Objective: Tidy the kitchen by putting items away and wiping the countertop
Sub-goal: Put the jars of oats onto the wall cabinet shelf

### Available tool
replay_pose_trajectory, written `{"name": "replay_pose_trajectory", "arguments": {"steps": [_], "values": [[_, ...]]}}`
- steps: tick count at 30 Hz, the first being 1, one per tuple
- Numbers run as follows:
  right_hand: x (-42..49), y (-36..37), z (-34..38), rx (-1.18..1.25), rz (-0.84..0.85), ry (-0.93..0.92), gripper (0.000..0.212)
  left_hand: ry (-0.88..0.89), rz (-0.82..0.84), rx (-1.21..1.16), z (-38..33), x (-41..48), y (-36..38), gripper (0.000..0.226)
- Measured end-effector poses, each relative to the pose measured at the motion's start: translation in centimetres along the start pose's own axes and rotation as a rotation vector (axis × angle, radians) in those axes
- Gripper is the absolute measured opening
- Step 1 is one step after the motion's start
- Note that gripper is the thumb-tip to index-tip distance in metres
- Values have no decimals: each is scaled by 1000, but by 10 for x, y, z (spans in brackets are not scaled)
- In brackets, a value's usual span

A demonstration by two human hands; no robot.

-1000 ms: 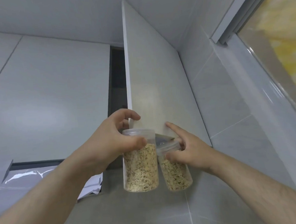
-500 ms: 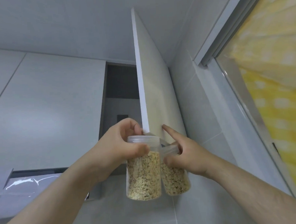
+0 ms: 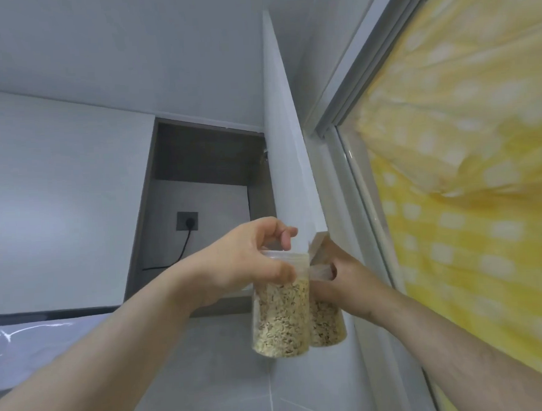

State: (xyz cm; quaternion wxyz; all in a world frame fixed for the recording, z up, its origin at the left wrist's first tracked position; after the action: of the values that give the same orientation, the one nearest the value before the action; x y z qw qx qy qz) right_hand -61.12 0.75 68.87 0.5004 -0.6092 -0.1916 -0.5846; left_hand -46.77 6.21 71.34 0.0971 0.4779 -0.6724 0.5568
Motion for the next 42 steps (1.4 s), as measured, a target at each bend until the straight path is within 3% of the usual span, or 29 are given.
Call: {"name": "replay_pose_trajectory", "arguments": {"steps": [5,16,21,26,28,32,35,42], "values": [[-15,-32,-20,2,-42,110,47,-73,-80,117,0,5,-6,44],[-30,-55,-49,69,-129,215,44,-206,-231,283,25,7,-18,30],[-35,-49,-58,165,-164,246,66,-237,-237,293,33,5,-21,31],[-37,-47,-72,188,-176,272,107,-310,-226,274,58,4,-25,34],[-38,-43,-71,188,-165,272,110,-334,-247,267,68,3,-29,34],[-45,-29,-59,198,-156,269,78,-382,-277,255,88,-2,-37,32],[-52,-2,-59,164,-92,295,75,-417,-316,244,103,-9,-51,33],[-27,68,-59,274,-8,227,29,-444,-399,334,139,-32,-91,32]]}}
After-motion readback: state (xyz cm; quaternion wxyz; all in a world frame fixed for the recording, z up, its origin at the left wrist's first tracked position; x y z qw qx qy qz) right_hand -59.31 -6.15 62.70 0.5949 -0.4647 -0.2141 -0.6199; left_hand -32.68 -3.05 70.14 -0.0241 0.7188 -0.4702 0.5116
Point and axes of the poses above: each hand's wrist, its own x-axis towards the middle knuckle, its own y-axis out of the palm, z = x × y, the point moved 9 cm from there along x, towards the middle knuckle, and after that the axes turned 8 degrees about -y, right-handed, at the moved point
